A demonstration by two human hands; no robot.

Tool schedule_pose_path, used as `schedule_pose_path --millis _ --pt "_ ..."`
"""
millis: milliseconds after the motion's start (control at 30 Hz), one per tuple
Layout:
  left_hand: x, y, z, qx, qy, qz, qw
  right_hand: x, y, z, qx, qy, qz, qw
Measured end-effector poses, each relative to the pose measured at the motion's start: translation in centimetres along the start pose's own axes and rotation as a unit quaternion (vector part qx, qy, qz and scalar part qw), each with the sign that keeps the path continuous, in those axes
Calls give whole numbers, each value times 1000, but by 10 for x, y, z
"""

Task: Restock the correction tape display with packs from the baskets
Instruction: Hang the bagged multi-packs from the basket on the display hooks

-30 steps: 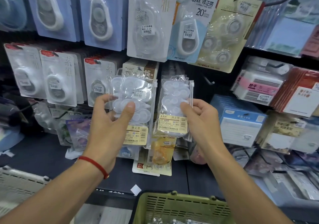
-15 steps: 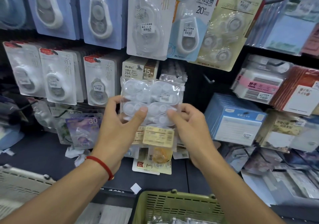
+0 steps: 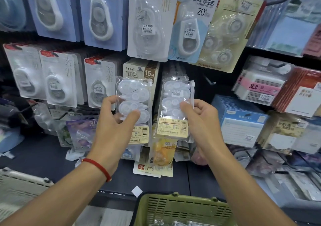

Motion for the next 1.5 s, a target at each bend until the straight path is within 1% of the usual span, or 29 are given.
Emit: schedule_pose_path --millis 67,100,133,200,233,300,400,467,533,600,667,800,1067,1133,1200,1233,1267,1300,1333,1367,1400,1433,1500 --pt "0 -1 -1 -4 0 -7 1000 1 3 -1 -13 -33 -9 999" --pt "0 -1 -1 -5 2 -7 1000 1 5 -2 -25 -70 -15 997" --pt "0 -2 -1 0 6 -6 1000 2 7 -3 -46 -128 -21 990" --pt "0 -3 1 23 11 -4 1000 4 7 -3 -88 -241 -46 966" --pt "0 -3 4 37 8 -3 999 3 6 -2 -85 -254 -62 961" --pt "1 -5 9 60 -8 6 998 -1 -2 5 -30 -212 -65 975" --pt "0 -8 20 99 -31 24 994 -10 -11 16 75 -115 -18 990" --pt "1 -11 27 131 -46 23 990 -11 -13 18 98 -82 -8 992" --pt "1 -13 31 152 -54 10 987 -10 -12 15 78 -45 -11 996" --pt "1 -13 33 165 -36 7 986 -9 -9 7 37 -18 -16 999" --pt "0 -13 35 179 -18 10 984 -8 -6 1 12 -1 -6 1000" --pt "-4 -15 39 187 -18 19 982 -7 -1 -5 -7 -15 4 1000" --pt "6 -10 41 166 -37 19 985 -1 6 -8 -8 -22 -28 999" --pt "9 -9 42 183 -5 30 983 -2 11 -10 -42 -77 -46 995" --pt "11 -7 41 205 93 68 972 -7 16 -9 -85 -182 -77 977" --pt "12 -5 39 205 148 92 963 -11 16 -8 -112 -244 -101 958" --pt "12 -3 36 197 193 116 954 -16 15 -6 -137 -296 -141 935" --pt "12 1 33 186 231 146 944 -17 12 -4 -158 -331 -199 909" --pt "11 5 30 177 268 180 930 -19 9 1 -161 -356 -266 881" --pt "9 9 28 171 301 212 914 -21 8 7 -146 -382 -323 854" --pt "9 12 27 167 327 237 900 -24 12 14 -115 -412 -359 830" --pt "10 16 26 168 345 255 888 -28 18 22 -82 -453 -368 808" --pt "16 19 26 186 378 264 868 -32 36 35 -51 -545 -343 763"
Point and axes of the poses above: each hand's wrist, its own y-axis towards the middle knuckle, its own z-axis out of the palm, x = y × z, the point moved 4 cm from there along y, towards the middle knuckle, and after that the axes turned 15 degrees about z, right-handed, at the moved point
